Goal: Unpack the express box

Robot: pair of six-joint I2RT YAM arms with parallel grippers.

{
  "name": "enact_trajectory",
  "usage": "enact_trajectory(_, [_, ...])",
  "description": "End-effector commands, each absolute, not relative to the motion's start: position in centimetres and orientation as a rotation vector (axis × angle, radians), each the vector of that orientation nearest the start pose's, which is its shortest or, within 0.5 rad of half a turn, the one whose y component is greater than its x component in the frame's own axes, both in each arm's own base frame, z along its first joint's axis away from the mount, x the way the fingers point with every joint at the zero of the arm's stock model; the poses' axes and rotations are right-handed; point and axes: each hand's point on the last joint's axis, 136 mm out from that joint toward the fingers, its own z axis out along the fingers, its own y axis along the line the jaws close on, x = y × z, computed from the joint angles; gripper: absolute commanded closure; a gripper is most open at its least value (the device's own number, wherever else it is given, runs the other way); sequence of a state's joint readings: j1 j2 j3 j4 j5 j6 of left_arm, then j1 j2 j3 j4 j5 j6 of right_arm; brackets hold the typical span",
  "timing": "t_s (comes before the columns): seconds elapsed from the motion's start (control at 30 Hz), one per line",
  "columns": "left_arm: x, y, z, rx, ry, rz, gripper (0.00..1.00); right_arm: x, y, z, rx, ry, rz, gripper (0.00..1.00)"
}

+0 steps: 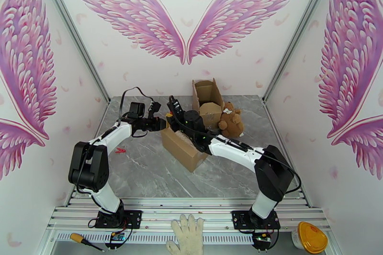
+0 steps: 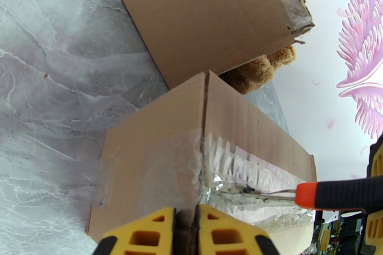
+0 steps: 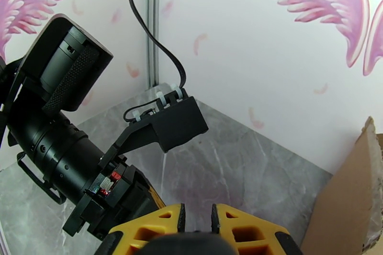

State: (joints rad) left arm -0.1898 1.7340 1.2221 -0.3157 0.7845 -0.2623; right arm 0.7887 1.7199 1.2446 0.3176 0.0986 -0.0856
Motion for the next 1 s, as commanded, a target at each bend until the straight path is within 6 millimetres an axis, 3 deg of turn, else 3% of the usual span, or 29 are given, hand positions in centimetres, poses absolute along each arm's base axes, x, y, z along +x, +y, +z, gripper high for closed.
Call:
enact_trajectory(0.0, [40.1, -17.4, 9.2, 0.115, 2.615, -0.96, 0.92, 38.6, 36.7, 27.7, -0.714, 1.619, 0.383, 1.0])
enact_trajectory(0.23, [40.1, -17.5, 9.3, 0.122, 2.615, -0.963, 0.93, 37.8, 36.0, 26.4, -0.753, 1.638, 0.359, 1.0])
enact_trajectory(0.47, [39.8, -18.0, 9.6, 0.15, 2.623, -0.943, 0.94, 37.4, 35.1, 27.5, -0.755, 1.609, 0.325, 1.0])
enact_trajectory(0.97, [39.9, -17.8, 9.1, 0.142, 2.65, -0.903, 0.98, 35.4, 31.9, 26.1, -0.753, 1.665, 0.271, 1.0])
